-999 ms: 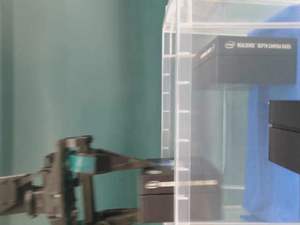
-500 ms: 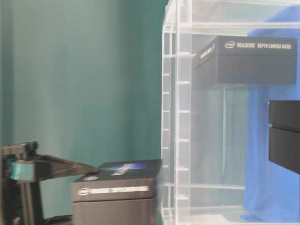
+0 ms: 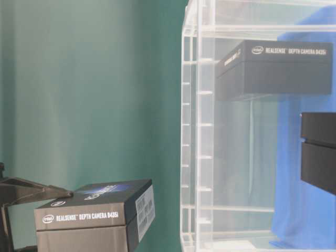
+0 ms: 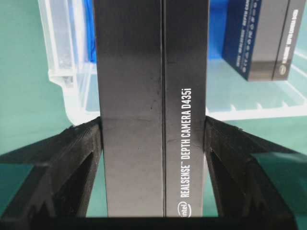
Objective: Take the box out of the case with the left arm.
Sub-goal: 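Close the left gripper on the left box and lift it up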
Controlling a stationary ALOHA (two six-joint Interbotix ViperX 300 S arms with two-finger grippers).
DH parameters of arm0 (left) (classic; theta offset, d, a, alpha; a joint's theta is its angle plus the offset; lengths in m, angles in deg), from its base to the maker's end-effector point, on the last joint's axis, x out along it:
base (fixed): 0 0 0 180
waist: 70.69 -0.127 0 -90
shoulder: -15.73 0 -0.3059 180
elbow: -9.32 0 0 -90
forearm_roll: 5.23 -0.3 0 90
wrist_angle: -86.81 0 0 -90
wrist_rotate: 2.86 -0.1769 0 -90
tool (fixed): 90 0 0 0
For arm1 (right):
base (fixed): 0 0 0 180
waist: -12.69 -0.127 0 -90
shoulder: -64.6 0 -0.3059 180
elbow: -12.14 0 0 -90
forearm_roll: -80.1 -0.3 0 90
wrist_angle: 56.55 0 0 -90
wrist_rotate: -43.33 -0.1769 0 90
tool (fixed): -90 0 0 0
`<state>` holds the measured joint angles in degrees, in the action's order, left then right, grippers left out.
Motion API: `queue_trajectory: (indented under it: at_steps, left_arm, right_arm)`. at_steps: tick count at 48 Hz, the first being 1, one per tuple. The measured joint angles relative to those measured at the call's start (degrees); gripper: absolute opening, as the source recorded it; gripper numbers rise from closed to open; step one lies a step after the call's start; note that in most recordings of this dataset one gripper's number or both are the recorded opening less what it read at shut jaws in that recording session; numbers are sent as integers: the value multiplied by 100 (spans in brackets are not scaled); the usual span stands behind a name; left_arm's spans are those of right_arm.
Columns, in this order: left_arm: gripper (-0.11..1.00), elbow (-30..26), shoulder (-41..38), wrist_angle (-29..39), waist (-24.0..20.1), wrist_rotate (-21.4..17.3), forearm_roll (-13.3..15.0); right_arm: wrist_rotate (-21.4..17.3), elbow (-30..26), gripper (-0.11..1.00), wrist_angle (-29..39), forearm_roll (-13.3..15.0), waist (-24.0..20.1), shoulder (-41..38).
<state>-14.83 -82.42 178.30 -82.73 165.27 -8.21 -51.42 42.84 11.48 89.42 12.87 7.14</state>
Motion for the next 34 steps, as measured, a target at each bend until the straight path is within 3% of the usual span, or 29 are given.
queue_trajectory:
  at_steps: [34]
  left_arm:
    - [61, -62, 0, 53, 26, 9, 0]
  right_arm:
    - [0, 0, 3, 0, 0, 0, -9]
